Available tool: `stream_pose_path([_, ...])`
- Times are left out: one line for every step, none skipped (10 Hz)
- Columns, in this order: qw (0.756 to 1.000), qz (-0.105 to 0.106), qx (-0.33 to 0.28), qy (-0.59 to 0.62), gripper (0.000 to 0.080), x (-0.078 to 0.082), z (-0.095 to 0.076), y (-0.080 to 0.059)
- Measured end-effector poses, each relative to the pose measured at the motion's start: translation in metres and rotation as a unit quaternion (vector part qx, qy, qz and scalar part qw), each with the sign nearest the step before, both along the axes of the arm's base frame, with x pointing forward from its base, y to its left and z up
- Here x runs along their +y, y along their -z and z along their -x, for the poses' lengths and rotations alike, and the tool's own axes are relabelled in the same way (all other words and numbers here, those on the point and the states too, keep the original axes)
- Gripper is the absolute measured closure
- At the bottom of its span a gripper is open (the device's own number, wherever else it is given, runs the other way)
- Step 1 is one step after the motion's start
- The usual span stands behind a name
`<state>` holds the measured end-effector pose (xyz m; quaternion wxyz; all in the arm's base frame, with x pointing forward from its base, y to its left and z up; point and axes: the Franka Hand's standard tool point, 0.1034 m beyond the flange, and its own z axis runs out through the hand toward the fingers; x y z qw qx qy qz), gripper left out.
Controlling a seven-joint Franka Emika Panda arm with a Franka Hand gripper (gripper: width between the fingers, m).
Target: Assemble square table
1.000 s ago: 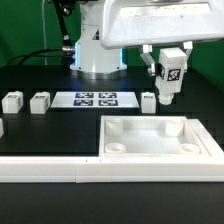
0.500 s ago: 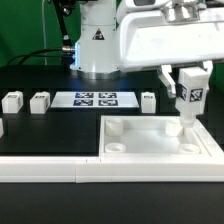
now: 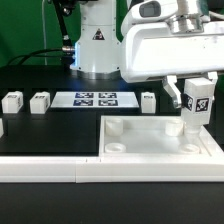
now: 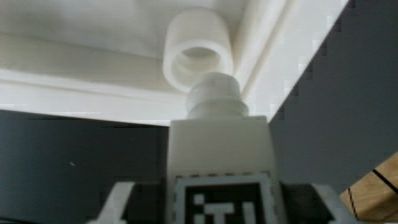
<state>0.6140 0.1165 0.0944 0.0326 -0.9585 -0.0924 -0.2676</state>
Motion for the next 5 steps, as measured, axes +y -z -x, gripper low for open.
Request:
stream_pose_path([1.000,0.005,-0.001,-0.005,0.0511,-0.0037,-0.0008,0.0016])
stream_pose_path([1.000,0.007,-0.003,-0.005,0.0511,-0.0069,-0.0037,0.0014])
stream_pose_path([1.000,0.008,-0.005,-0.006,0.0511,-0.0070,-0.0061,0.0010])
stream_pose_path([1.000,0.008,-0.005,-0.007,0.0511,-0.0081,-0.0065,0.0019])
stream_pose_path([1.000,0.009,-0.003,-0.008,0.0511,-0.0074,-0.0050,0.0050])
